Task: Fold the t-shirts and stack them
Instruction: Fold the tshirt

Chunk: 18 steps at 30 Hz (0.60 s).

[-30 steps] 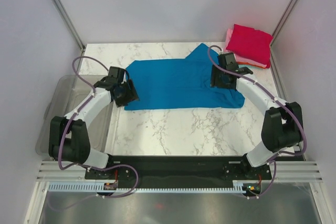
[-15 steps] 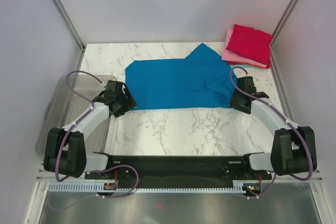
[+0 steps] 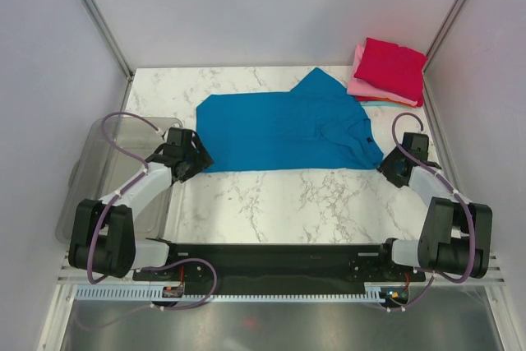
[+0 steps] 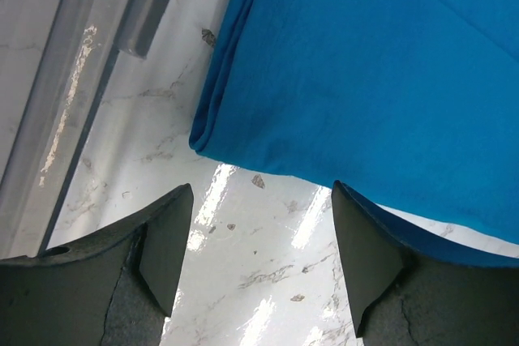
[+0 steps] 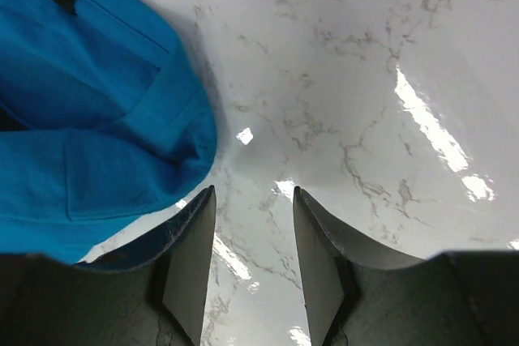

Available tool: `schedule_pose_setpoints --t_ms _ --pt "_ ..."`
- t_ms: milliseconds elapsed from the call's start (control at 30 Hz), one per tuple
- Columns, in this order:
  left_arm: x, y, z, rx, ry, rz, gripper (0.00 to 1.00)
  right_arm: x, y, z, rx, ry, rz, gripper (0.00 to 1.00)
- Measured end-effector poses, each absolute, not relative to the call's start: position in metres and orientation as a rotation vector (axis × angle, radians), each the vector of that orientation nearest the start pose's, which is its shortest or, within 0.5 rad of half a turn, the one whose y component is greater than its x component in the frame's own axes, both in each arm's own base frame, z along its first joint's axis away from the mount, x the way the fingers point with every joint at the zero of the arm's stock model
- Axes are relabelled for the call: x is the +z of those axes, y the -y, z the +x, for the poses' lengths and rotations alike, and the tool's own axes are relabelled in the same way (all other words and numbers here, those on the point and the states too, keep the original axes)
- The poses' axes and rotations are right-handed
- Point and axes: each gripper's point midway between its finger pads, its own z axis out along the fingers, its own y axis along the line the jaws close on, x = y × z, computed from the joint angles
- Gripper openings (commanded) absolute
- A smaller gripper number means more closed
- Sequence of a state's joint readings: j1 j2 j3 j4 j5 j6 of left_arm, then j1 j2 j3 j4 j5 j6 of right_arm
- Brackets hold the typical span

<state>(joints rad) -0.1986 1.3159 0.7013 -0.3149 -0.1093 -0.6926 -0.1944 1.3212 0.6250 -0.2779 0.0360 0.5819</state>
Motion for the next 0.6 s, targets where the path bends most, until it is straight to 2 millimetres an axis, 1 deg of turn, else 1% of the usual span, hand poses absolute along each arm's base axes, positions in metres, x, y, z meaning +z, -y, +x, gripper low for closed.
schedule_pose_setpoints --t_ms 100,200,233,300,600 --pt "0.056 0.068 0.307 -0.232 -2.409 -0.658 0.76 0.03 0.033 0.298 0.173 -2.346 0.968 0.51" --pt "0.055 0.067 0.31 -0.226 -2.401 -0.663 0.75 0.023 0.025 0.305 0.244 -2.354 0.967 0.51" --pt "0.055 0.067 0.311 -0.226 -2.399 -0.663 0.75 0.025 0.025 0.31 0.269 -2.334 0.963 0.5" --pt "0.054 0.067 0.312 -0.227 -2.396 -0.664 0.75 0.024 0.023 0.313 0.322 -2.311 0.971 0.5" --pt "0.051 0.068 0.317 -0.229 -2.384 -0.663 0.72 0.025 0.027 0.326 0.453 -2.224 1.021 0.47"
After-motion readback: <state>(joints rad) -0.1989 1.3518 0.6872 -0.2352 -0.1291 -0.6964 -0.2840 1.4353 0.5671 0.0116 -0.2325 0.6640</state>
